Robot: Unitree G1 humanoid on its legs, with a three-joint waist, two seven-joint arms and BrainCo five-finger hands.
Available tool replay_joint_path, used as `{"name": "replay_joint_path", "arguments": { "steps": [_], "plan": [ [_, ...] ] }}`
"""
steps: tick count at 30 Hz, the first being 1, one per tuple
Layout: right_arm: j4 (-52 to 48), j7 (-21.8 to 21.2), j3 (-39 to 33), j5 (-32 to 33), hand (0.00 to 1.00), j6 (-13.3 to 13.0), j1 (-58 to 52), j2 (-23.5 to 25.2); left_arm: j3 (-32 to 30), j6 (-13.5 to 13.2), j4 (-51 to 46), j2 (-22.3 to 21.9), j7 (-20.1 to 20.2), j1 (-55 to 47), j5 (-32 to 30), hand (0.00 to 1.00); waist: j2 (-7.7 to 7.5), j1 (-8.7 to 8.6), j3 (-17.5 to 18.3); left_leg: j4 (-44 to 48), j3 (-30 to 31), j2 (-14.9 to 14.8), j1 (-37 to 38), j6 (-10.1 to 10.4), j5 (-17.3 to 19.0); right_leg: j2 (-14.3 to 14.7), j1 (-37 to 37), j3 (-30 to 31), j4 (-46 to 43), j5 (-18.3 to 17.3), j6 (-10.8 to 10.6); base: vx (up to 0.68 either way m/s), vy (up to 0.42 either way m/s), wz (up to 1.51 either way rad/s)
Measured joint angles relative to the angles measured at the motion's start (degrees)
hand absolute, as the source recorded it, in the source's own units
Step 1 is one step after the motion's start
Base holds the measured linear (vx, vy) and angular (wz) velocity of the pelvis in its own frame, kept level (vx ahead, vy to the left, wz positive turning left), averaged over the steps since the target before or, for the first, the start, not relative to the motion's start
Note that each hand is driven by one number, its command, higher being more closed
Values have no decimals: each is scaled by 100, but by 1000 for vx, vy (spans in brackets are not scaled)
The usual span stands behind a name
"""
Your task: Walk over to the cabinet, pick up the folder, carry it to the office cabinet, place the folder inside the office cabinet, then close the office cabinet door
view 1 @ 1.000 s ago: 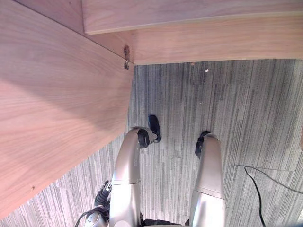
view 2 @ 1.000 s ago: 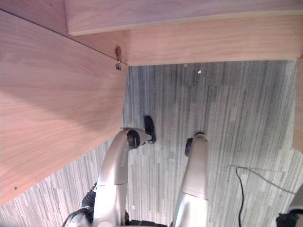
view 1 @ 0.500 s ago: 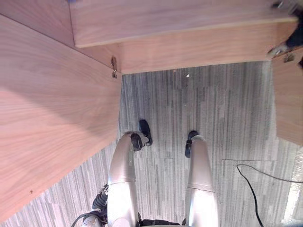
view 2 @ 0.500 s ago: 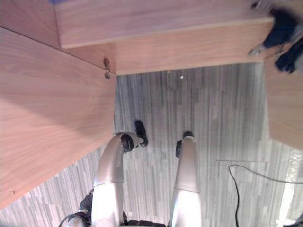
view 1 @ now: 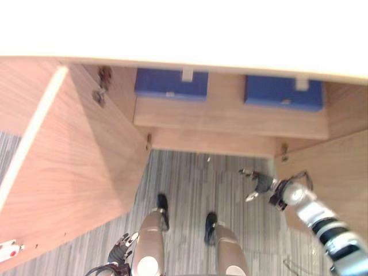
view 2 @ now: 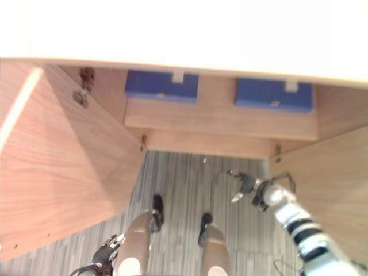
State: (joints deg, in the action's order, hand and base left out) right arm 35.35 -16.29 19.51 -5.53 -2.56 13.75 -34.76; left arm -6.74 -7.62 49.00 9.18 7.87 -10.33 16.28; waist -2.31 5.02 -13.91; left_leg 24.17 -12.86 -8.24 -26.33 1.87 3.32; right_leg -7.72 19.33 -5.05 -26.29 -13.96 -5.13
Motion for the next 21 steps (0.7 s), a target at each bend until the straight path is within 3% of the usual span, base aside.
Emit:
{"name": "replay_joint_path", "arguments": {
  "steps": [6, 10, 13, 19, 21],
  "plan": [
    [1124, 335, -1021, -15, 0, 36, -786, 1354, -273, 37, 444, -56, -38, 95, -565, 0, -53, -145, 735, -839, 7, 168, 902, 63, -242, 29, -982, -74, 1104, 389, -18, 103, 8, 3],
    [2134, 659, -1921, -10, 0, 127, -1016, 2178, -386, 91, 670, -100, -208, 226, -1075, 0, -95, -249, 1015, -2082, -25, 352, 1625, 62, -854, 70, -1503, -88, 1934, 808, -8, 32, 19, -2],
    [2630, 940, -2602, 181, 0, 147, -1217, 2634, -367, 109, 681, -208, -366, 371, -1316, 0, -89, -308, 1127, -2924, 7, 457, 2136, 68, -1286, 116, -1695, -116, 2072, 841, -2, -3, 8, 4],
    [3088, 1515, -3895, 1320, 0, 157, -1688, 3159, -52, 113, 897, -386, -669, 611, -1451, 0, -91, -536, 1297, -2952, 52, 585, 2459, 33, -1257, 39, -2090, -129, 2195, 842, -1, -18, 25, 4],
    [3147, 1644, -4131, 1393, 0, 156, -1819, 3262, 101, 112, 915, -432, -738, 611, -1443, 0, -76, -564, 1255, -2953, 30, 608, 2658, 21, -1239, 18, -2286, -112, 2212, 843, -1, -24, 31, -4]
  ]
}}
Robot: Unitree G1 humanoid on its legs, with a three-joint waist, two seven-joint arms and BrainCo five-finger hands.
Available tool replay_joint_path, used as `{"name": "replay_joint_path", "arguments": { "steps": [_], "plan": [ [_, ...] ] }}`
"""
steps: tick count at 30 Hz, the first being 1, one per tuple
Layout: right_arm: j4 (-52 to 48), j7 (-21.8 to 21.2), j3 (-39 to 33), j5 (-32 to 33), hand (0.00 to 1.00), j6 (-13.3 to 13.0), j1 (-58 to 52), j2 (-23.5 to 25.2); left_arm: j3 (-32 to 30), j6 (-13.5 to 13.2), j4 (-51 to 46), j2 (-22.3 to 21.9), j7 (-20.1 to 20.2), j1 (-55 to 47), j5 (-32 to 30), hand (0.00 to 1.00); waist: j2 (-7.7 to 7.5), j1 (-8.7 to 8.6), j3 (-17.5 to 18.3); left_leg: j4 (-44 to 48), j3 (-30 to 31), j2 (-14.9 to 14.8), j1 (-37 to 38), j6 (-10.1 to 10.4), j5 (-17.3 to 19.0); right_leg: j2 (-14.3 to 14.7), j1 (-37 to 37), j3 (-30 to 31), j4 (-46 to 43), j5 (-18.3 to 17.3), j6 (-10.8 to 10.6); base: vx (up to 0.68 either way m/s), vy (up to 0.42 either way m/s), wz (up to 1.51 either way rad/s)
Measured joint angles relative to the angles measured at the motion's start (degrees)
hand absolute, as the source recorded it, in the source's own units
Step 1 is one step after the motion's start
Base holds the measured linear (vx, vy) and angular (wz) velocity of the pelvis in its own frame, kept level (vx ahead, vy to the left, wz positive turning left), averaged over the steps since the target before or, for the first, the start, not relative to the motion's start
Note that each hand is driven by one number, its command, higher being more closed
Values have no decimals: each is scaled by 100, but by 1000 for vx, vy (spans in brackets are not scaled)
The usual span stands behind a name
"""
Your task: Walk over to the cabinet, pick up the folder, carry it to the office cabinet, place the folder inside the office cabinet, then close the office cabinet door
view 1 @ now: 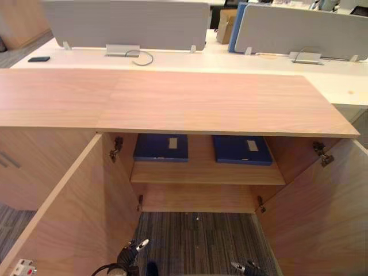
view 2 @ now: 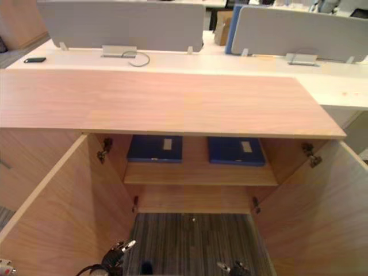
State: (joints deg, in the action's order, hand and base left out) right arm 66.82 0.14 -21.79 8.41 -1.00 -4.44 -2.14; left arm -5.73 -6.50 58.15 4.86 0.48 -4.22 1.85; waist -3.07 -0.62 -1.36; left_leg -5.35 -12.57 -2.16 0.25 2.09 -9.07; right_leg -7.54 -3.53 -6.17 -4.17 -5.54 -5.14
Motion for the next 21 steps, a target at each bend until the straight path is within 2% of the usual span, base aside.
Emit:
{"name": "replay_joint_path", "arguments": {
  "steps": [4, 7, 9, 10, 11, 13, 17, 21],
  "plan": [
    [42, 159, -305, 166, 0, -1, -167, 90, 175, -20, 90, -18, -119, -6, 53, 0, 53, -22, -9, -2, -94, -21, 245, 23, 64, 8, -193, 89, 2, -15, 38, -52, 9, -13],
    [33, 222, -472, 427, 0, -23, -250, 129, 113, -48, 158, -2, -129, -112, 154, 0, 101, -38, 0, 71, -348, -108, 348, 25, 228, 74, -131, 443, -27, -5, 55, -53, 12, -53],
    [-43, 239, -581, 520, 0, -34, -262, 227, -367, -59, 218, -45, -135, -175, 217, 0, 62, 18, -52, 750, -259, -131, 94, 105, 747, 132, 29, 861, -68, 24, 143, -25, -2, -96],
    [-152, 270, -572, 525, 0, -43, -261, 236, -625, -68, 204, -122, -145, -165, 224, 0, 104, 91, -78, 1397, 146, -106, -209, 117, 1166, 181, 172, 1090, -151, 59, 202, -28, 14, -111],
    [-274, 309, -572, 530, 0, -79, -269, 191, -856, -77, 198, -253, -165, -157, 241, 0, 222, 117, -153, 2197, 910, 5, -573, 13, 1519, 331, 302, 1338, -248, 99, 257, -13, 45, -107],
    [-328, 363, -565, 532, 0, -112, -334, 178, -1050, -77, 208, -371, -171, -155, 256, 0, 301, 53, -177, 2720, 1351, 25, -715, 15, 1876, 492, 310, 1524, -271, 107, 255, 40, 93, -79],
    [-528, 468, -332, 663, 0, -155, -364, 202, -1301, -137, 193, -433, -219, -187, 298, 0, 307, 92, -91, 2696, 626, -220, -684, 13, 2104, 619, 628, 2075, -263, 137, 228, 68, 78, -90],
    [-529, 570, -544, 1180, 0, -264, -457, 332, -1351, -153, 199, -466, -261, -229, 266, 0, 301, 96, -38, 2204, 110, -218, -279, 15, 2087, 582, 608, 2403, -96, 299, 98, 138, 80, -65]
  ]
}}
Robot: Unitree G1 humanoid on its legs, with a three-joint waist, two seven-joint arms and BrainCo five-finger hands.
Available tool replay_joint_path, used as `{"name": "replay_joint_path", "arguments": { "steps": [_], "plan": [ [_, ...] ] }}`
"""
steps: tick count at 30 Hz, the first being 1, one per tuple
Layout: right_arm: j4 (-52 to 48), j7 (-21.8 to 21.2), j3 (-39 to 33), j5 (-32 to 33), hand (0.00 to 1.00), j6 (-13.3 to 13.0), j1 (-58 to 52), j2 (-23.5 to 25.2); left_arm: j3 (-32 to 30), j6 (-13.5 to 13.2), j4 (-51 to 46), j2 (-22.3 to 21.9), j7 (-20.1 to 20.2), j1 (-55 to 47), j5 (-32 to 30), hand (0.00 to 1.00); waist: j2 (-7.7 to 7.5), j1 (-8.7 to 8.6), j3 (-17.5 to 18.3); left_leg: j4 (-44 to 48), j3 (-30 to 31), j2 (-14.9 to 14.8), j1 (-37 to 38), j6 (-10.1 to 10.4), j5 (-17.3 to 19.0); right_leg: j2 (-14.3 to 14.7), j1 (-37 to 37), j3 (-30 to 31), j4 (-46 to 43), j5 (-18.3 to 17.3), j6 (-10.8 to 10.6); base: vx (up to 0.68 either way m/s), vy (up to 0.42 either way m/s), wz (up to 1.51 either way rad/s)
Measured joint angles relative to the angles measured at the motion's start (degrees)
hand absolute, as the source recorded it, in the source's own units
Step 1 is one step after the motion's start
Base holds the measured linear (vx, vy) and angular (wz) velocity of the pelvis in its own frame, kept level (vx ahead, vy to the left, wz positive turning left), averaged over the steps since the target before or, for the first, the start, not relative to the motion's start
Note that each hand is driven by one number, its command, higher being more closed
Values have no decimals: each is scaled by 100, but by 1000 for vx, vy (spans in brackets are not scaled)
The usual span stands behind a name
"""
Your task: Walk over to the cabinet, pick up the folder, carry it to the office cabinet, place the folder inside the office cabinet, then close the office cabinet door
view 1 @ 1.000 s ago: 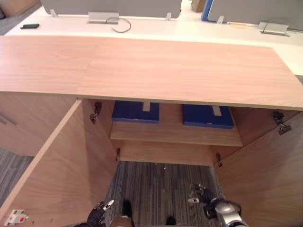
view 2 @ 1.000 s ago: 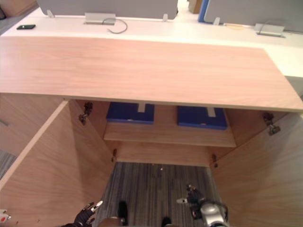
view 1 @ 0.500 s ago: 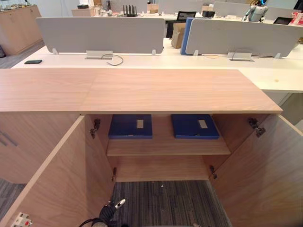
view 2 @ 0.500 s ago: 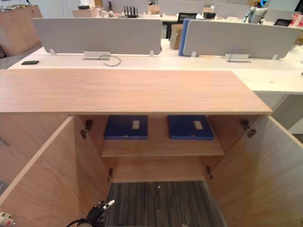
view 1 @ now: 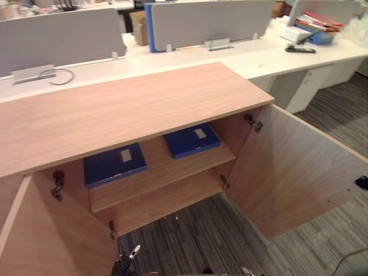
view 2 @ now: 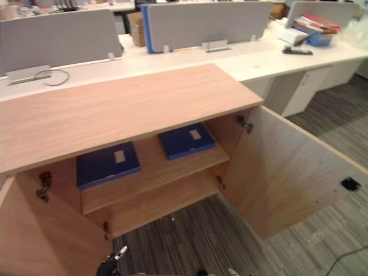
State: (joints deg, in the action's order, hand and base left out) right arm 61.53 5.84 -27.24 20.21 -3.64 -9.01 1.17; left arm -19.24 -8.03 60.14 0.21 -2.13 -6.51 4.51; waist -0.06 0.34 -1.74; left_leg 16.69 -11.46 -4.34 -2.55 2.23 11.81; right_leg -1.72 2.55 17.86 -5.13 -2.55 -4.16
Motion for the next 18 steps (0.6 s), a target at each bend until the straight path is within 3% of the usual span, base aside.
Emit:
{"name": "replay_joint_path", "arguments": {
  "steps": [6, 7, 9, 10, 11, 12, 14, 15, 16, 17, 18],
  "plan": [
    [-105, 118, -284, 634, 0, -124, -66, 148, 3, -5, -6, -52, -25, 34, -26, 0, 46, 13, -15, -468, -553, -134, 628, 24, -12, 243, -83, 152, 14, 87, -27, 185, -1, -64],
    [-403, 158, -167, 730, 0, -135, -53, 161, 0, -6, -13, -91, -37, 83, -23, 0, 115, 38, -134, -429, -835, -238, 766, 36, 11, 411, 40, 203, -244, 122, -41, 112, -50, -123],
    [-1000, 288, 104, 774, 0, -158, -8, 248, 3, -14, -157, -139, -79, 51, -10, 0, 158, 84, -203, -172, -1221, -416, 750, 28, 34, 544, 338, -5, -703, 209, -161, 48, -82, -124],
    [-1304, 420, 169, 718, 0, -175, -14, 291, 9, -21, -320, -222, -89, 47, 4, 0, 261, 90, -277, -85, -1290, -532, 776, 23, 37, 567, 478, -381, -908, 175, -203, 3, -116, -71],
    [-1518, 545, 169, 563, 0, -178, 1, 304, 34, -39, -476, -295, -114, 55, 11, 0, 316, 93, -328, -11, -1310, -580, 831, 3, 61, 427, 639, -1086, -1246, 38, -59, -12, -90, -57],
    [-1770, 753, 153, 304, 0, -173, 24, 303, 103, -67, -588, -374, -149, 54, 22, 0, 349, 91, -376, 15, -1365, -598, 939, 0, 81, -49, 754, -2048, -1882, -242, 197, 2, -15, -24],
    [-2323, 1052, 148, 57, 0, -174, 41, 291, 242, -72, -573, -391, -204, 18, 58, 0, 443, 81, -396, 236, -1436, -818, 979, 61, 240, -918, 883, -2940, -2869, -410, 471, 50, -61, -1],
    [-2647, 1197, 150, -93, 0, -179, 104, 271, 291, -75, -603, -376, -243, -164, 63, 0, 417, 71, -370, 379, -1493, -948, 1005, 211, 411, -1485, 881, -3212, -3070, -321, 523, 63, -121, -8],
    [-2717, 1237, 150, -142, 0, -181, 154, 250, 349, -89, -644, -315, -257, -268, 72, 0, 336, 81, -331, 400, -1484, -905, 1021, 319, 494, -1683, 887, -3232, -2934, 169, 699, 95, -202, -24],
    [-2722, 1265, 125, -182, 0, -184, 215, 232, 345, -116, -669, -199, -263, -326, 132, 0, 224, 104, -301, 355, -1429, -854, 1044, 395, 539, -1746, 889, -3157, -2815, 351, 519, 112, -269, -46],
    [-2709, 1307, -4, -285, 0, -180, 395, 82, 401, -79, -515, -115, -265, -314, 166, 0, 257, 151, -228, 107, -1346, -840, 1063, 356, 443, -1614, 804, -3231, -2531, 93, 304, 137, -324, -62]
  ]
}}
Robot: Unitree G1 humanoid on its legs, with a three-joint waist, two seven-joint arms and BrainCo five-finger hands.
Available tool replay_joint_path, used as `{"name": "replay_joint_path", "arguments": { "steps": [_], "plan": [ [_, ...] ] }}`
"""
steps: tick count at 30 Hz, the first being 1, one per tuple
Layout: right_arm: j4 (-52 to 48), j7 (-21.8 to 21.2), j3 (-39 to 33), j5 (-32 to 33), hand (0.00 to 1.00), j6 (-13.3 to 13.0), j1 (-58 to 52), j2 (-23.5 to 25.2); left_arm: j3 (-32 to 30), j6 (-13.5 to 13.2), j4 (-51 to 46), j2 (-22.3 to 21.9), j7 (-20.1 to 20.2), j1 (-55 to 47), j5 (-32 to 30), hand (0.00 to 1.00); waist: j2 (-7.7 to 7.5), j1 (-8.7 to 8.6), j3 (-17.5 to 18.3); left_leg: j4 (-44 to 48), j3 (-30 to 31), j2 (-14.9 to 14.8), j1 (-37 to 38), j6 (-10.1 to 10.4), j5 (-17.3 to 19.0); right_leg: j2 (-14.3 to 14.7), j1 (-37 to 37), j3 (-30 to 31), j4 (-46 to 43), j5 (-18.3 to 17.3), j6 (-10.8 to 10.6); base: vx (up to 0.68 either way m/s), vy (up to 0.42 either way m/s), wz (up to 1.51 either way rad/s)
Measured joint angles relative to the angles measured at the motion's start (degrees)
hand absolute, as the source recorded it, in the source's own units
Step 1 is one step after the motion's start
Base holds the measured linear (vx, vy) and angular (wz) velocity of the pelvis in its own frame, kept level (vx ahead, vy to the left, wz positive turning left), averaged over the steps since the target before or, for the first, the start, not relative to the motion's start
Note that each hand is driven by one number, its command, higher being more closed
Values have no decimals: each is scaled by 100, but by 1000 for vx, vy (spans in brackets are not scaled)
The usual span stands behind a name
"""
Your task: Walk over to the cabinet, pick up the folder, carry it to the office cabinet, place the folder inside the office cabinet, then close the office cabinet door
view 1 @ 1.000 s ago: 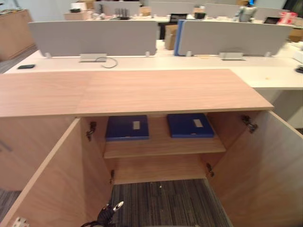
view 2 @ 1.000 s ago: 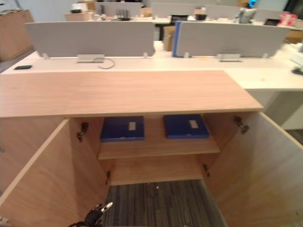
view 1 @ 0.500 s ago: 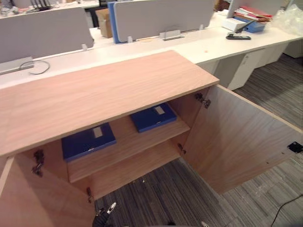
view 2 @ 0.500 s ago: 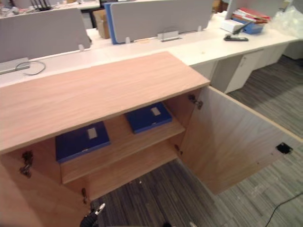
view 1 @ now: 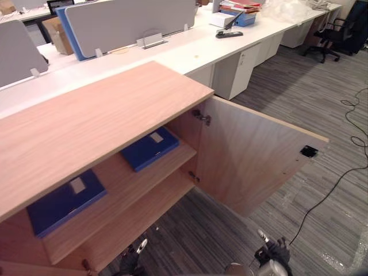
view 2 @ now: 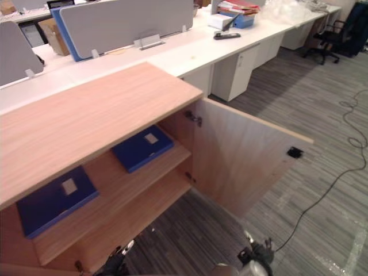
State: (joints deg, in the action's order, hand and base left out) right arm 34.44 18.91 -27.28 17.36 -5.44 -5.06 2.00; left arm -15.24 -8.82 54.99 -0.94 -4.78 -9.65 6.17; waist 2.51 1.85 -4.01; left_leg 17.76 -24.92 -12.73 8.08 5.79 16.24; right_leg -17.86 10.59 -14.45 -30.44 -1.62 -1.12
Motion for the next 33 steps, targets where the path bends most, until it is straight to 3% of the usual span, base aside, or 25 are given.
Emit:
{"name": "replay_joint_path", "arguments": {
  "steps": [2, 4, 5, 7, 17, 20, 24, 28, 33],
  "plan": [
    [-4, 91, -84, -89, 0, -6, 289, -363, 208, 9, 169, 4, 4, 8, -45, 0, 167, 9, 114, -494, -18, 32, -17, -126, -400, 346, -89, 85, 933, 8, -103, 108, -248, -79],
    [-5, 168, -94, -271, 0, -11, 407, -522, 289, 19, 204, 31, 10, 68, -162, 0, 151, 28, 110, -649, 31, 35, -6, -118, -651, 522, -295, 126, 1644, 136, -304, 62, -194, -57],
    [-16, 202, -94, -364, 0, -17, 380, -608, 371, 34, 266, 21, 8, 97, -223, 0, 148, -63, 121, -729, 95, 37, 35, -121, -737, 585, -448, 139, 1925, 187, -365, 38, -160, -24],
    [-127, 200, -80, -543, 0, -13, 234, -645, 387, 55, 331, 21, 7, 129, -229, 0, 117, -138, 132, -925, 250, 46, 208, -47, -921, 652, -709, 93, 2234, 320, -369, -19, -61, 3],
    [-547, -118, 413, -1392, 0, -10, 628, -809, 710, 60, 150, 288, 17, 89, -243, 0, -114, -69, 187, -1217, 708, 227, 183, 0, -954, 640, -1067, 18, 3241, 1021, -400, -78, 34, 4],
    [-543, -133, 477, -1403, 0, -10, 1027, -1090, 748, 60, 141, 315, 26, 79, -251, 0, -121, -68, 191, -1351, 907, 253, 158, 64, -952, 636, -1104, -68, 3380, 1143, -414, -99, 26, 18],
    [-360, -152, 1133, -1404, 0, -48, 2008, -1697, 859, 48, 61, 424, 35, 42, -247, 0, -146, 11, 179, -1475, 1145, 268, 85, 233, -928, 648, -1096, -144, 3521, 1323, -396, -121, 20, 11],
    [-28, -260, 1566, -1402, 0, -116, 2664, -1746, 867, 52, 77, 552, 71, 23, -249, 0, -206, 126, 196, -1467, 1229, 272, 73, 257, -938, 653, -1097, -139, 3522, 1343, -385, -75, 0, 3],
    [866, -267, 1605, -1078, 0, -129, 3392, -1817, 877, 56, 79, 669, 70, -215, -229, 0, -196, 216, 210, -1455, 1331, 277, -16, 264, -947, 653, -1066, -182, 3519, 1351, -375, -4, 18, 6]
  ]
}}
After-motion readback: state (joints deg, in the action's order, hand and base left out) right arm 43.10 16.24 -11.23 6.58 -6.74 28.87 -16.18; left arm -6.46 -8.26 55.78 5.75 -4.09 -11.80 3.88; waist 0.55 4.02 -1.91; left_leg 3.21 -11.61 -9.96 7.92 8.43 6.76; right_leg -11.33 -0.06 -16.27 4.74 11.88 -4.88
